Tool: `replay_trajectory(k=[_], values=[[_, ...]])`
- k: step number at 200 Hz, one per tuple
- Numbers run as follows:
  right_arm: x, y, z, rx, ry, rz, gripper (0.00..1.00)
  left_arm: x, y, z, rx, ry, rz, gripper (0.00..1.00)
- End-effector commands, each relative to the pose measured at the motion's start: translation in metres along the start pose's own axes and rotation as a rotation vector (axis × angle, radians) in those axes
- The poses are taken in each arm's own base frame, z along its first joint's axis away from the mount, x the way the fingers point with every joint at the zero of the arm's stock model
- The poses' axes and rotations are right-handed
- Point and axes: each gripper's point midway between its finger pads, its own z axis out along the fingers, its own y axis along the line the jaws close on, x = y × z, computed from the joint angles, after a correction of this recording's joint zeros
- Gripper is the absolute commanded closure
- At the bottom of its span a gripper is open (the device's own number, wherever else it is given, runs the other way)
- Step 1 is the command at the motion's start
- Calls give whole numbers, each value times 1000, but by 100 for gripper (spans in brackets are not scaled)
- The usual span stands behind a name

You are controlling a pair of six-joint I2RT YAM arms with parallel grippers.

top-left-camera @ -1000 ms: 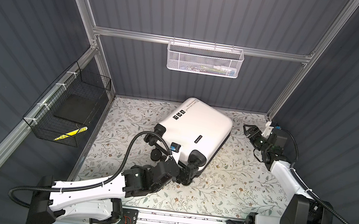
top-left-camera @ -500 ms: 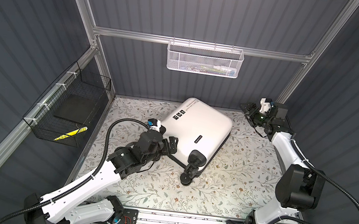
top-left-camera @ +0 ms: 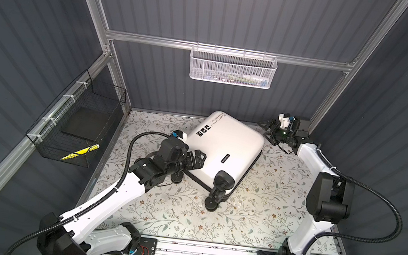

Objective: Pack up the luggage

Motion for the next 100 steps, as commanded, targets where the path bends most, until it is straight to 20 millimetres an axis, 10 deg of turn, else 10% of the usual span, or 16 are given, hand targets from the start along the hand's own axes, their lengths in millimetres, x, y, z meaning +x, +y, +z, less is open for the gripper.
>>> replay_trajectory(k=[1, 100], values=[[11, 19, 1, -60, 43, -44, 8, -1, -9, 6, 54, 13, -14, 0], [78, 37, -1, -171, 128, -49, 16, -12, 4, 23, -4, 19, 38, 0]])
